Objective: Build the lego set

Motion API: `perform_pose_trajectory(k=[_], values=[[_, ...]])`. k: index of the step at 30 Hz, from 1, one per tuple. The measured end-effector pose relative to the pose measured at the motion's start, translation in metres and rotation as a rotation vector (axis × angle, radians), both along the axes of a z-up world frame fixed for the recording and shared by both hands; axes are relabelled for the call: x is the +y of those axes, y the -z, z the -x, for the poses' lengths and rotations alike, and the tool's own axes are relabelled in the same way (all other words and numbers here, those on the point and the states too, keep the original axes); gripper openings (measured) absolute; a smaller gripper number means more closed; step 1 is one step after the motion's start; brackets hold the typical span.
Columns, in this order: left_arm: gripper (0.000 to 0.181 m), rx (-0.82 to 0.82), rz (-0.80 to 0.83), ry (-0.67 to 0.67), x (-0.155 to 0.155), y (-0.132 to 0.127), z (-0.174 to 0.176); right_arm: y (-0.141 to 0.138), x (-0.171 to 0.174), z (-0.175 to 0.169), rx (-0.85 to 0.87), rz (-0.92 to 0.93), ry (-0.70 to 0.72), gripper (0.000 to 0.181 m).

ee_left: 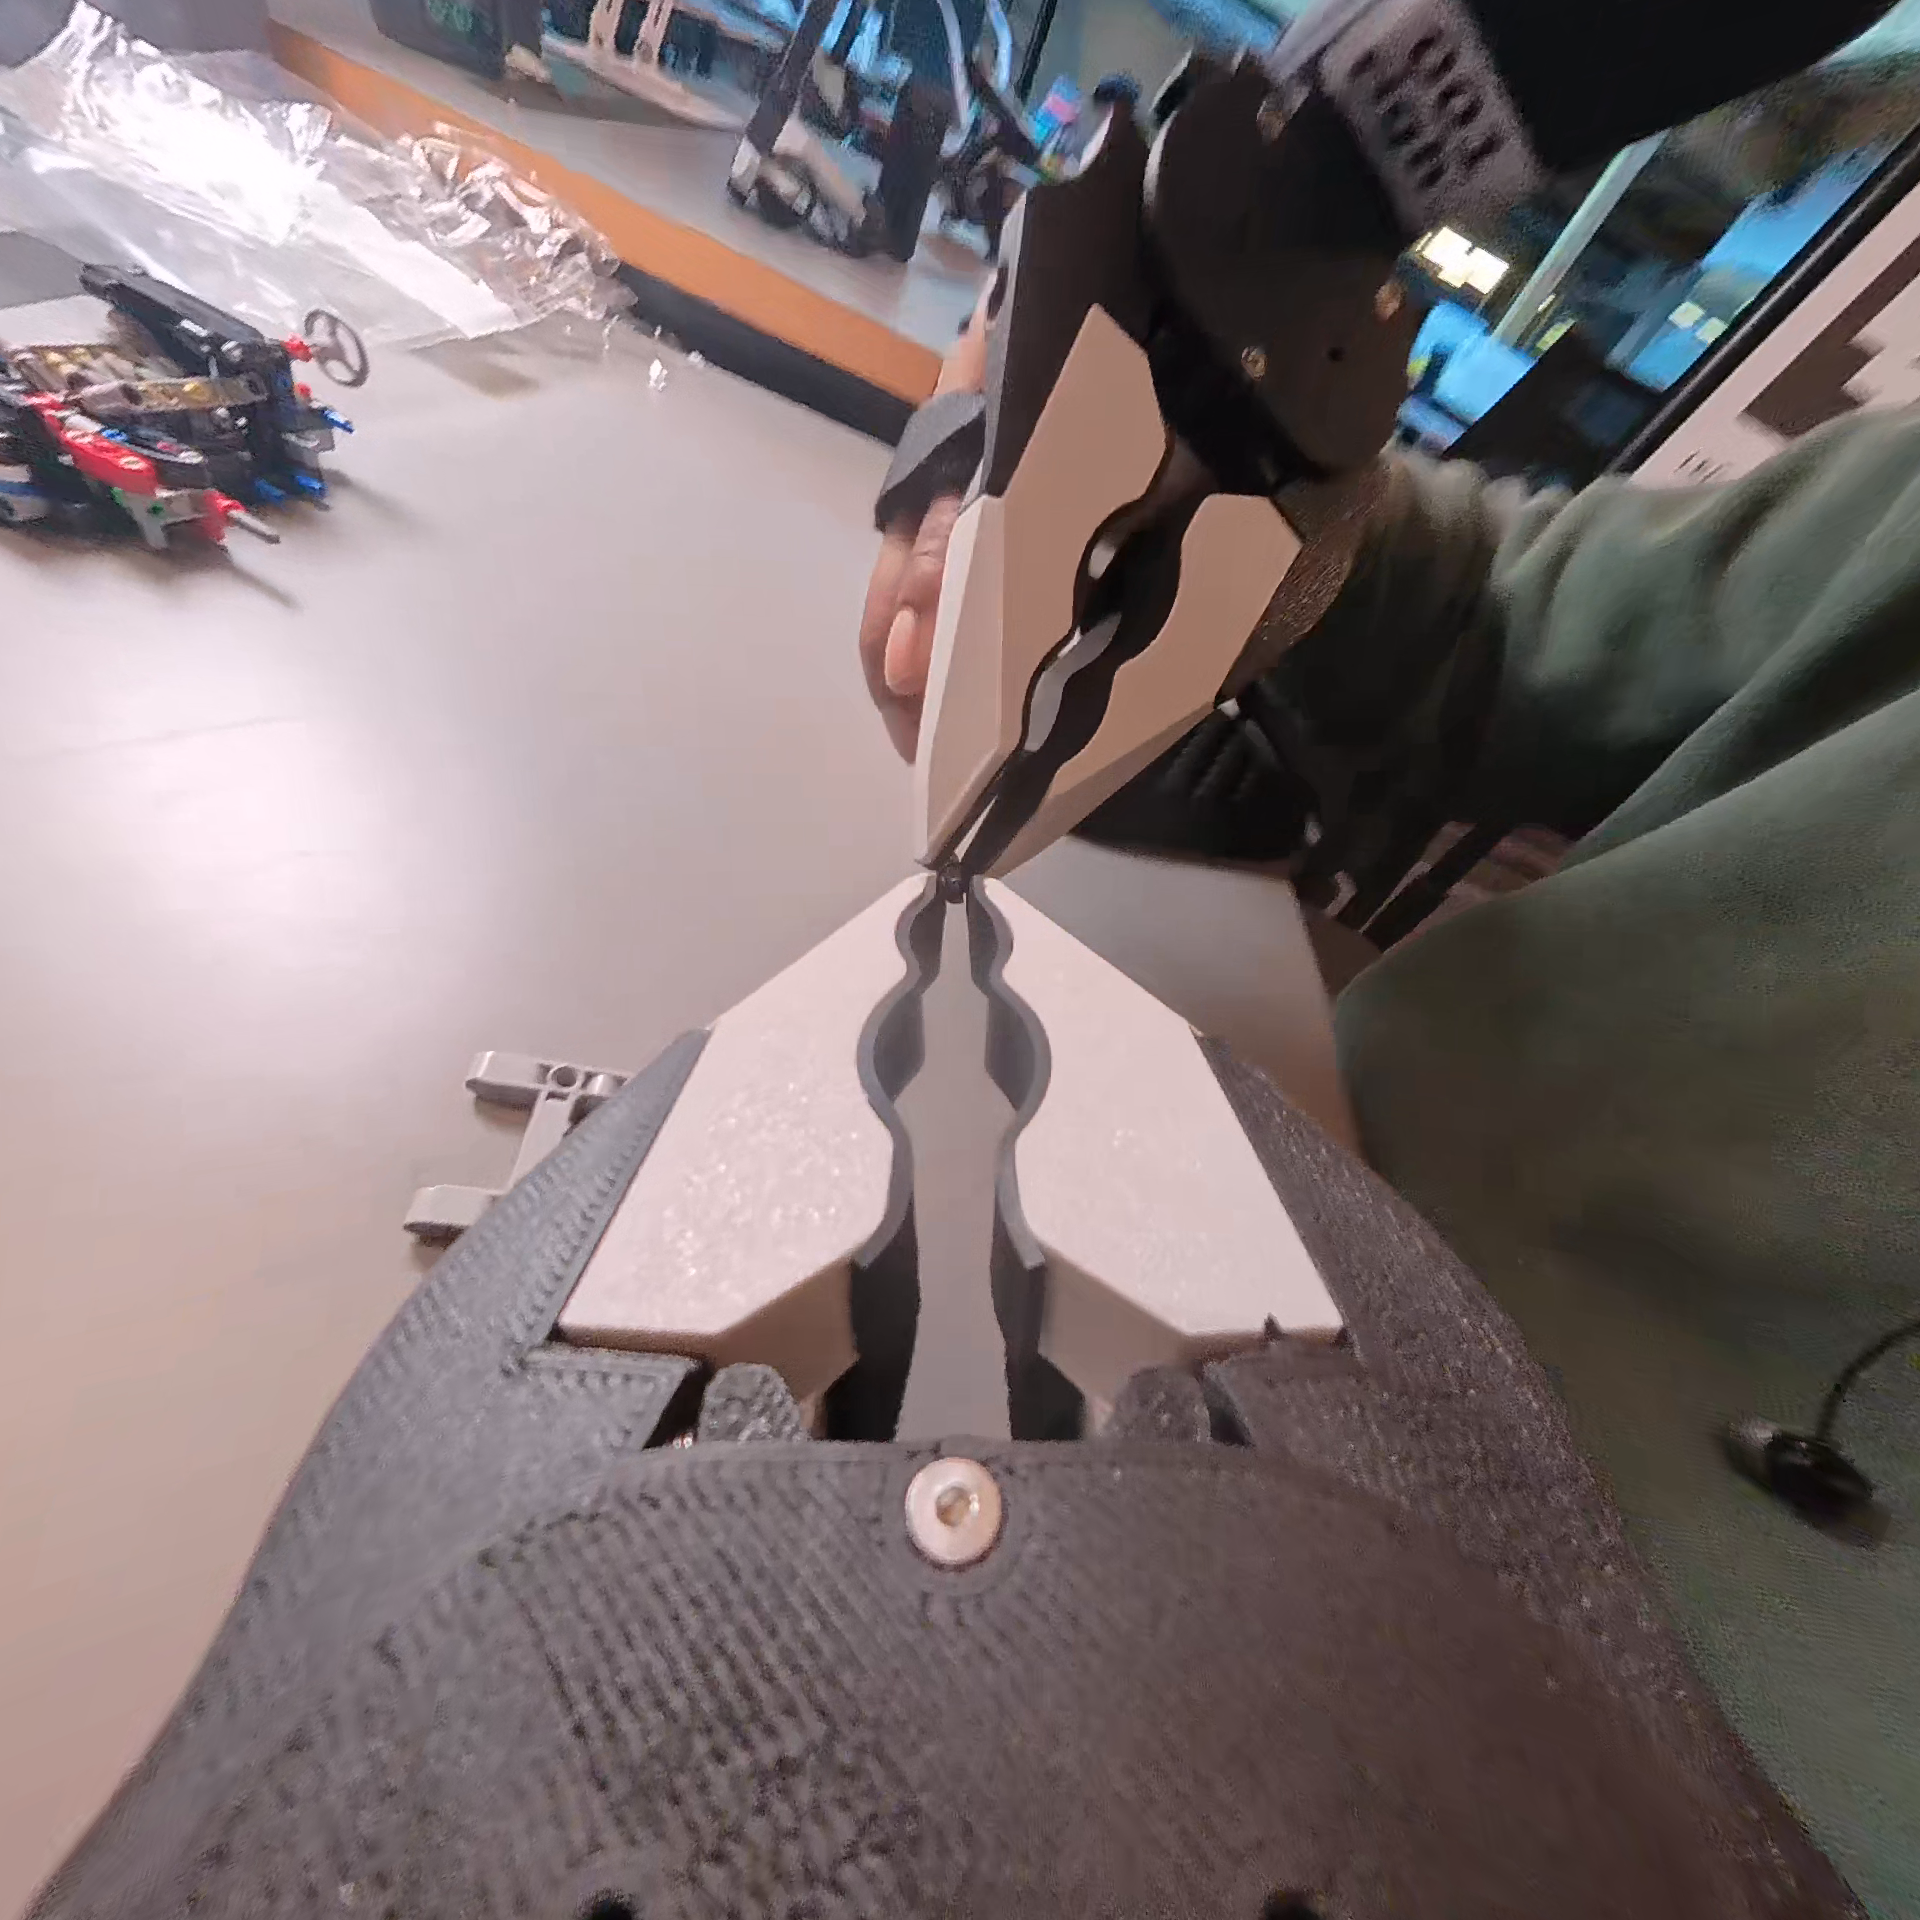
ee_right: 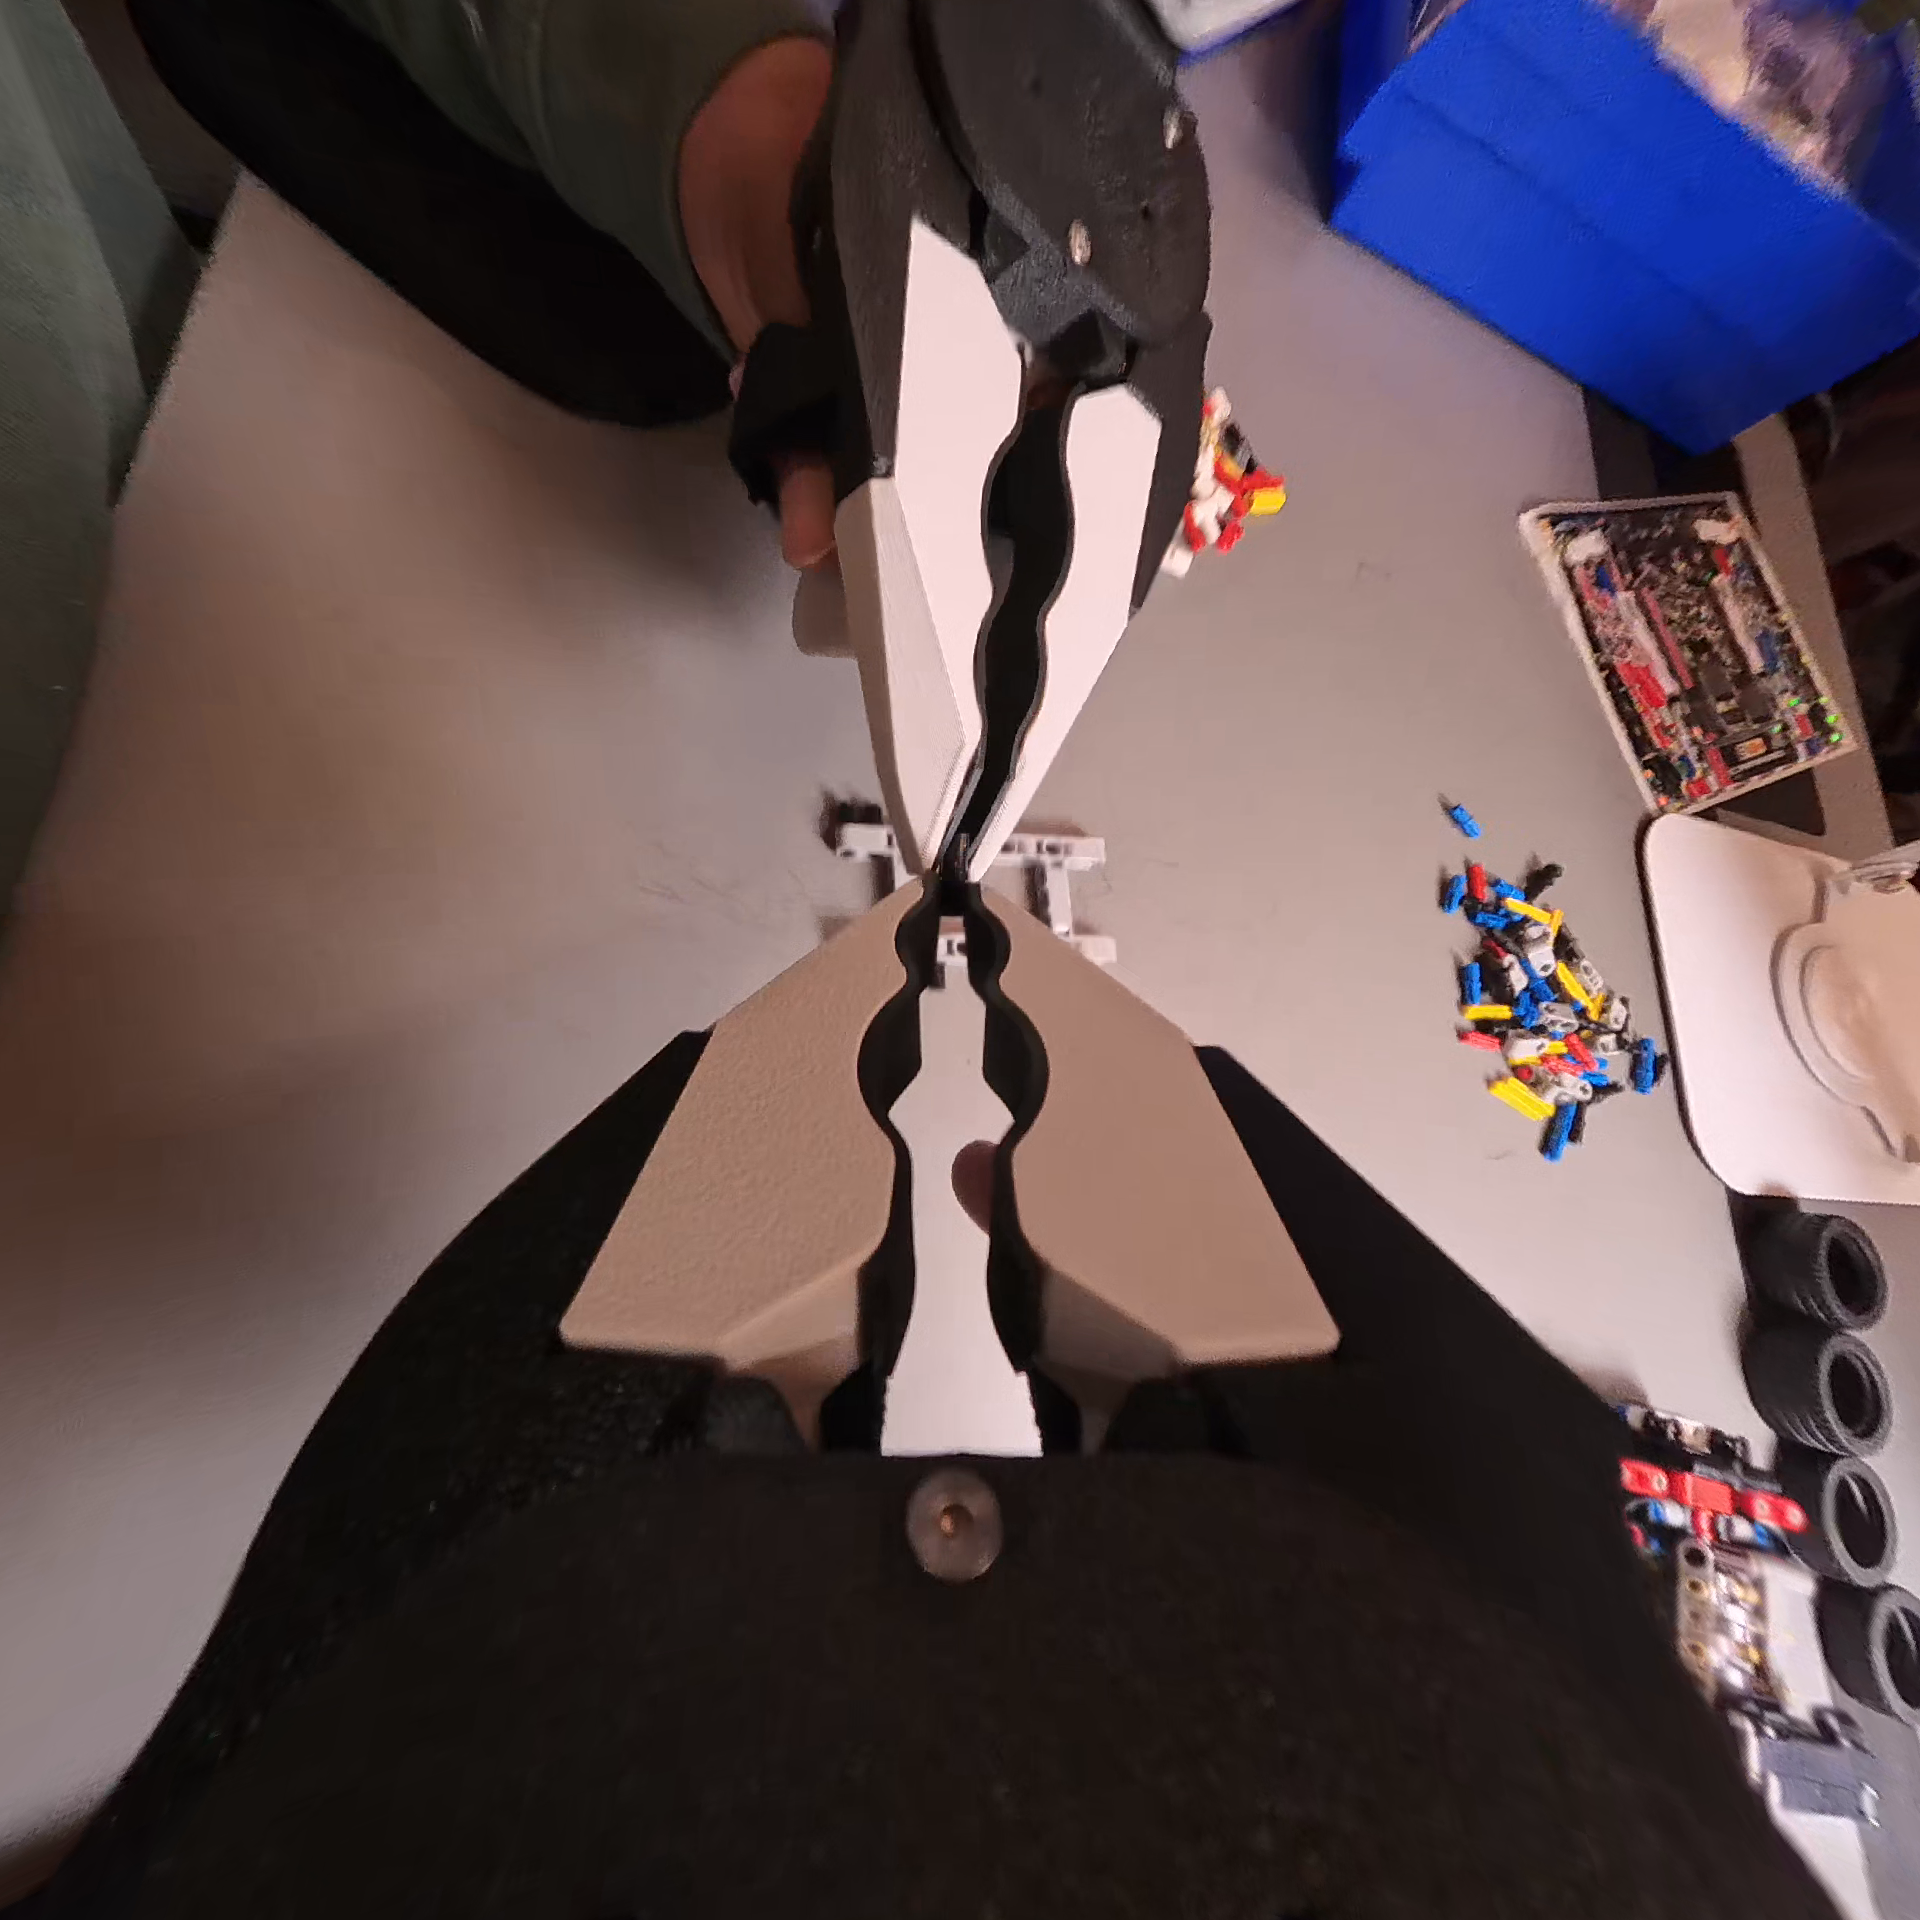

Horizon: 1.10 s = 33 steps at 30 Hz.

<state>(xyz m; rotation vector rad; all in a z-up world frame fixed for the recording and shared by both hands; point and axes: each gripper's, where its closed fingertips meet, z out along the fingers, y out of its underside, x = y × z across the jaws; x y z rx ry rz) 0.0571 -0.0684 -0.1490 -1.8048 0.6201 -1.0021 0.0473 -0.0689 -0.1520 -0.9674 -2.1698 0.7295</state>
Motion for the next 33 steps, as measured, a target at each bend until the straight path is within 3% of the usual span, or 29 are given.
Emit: perform_pose_trajectory(k=[1,4,10,18,33], values=[[0.002,-0.059,0.002,0.015,-0.002,-0.008,0.000,-0.008,-0.002,0.000,0.050,0.041,-0.002,0.003],[0.002,-0.262,-0.010,0.088,-0.010,-0.035,0.001,-0.040,-0.009,-0.002,0.274,0.247,-0.009,0.005],[0.001,-0.422,0.048,0.188,-0.021,-0.050,-0.006,-0.057,-0.018,-0.010,0.502,0.318,-0.010,0.013],[0.002,-0.469,0.079,0.223,-0.026,-0.054,-0.011,-0.057,-0.025,-0.012,0.513,0.299,-0.042,0.003],[0.002,-0.531,0.161,0.251,-0.026,-0.052,-0.013,-0.057,-0.025,-0.014,0.546,0.237,-0.053,0.003]])
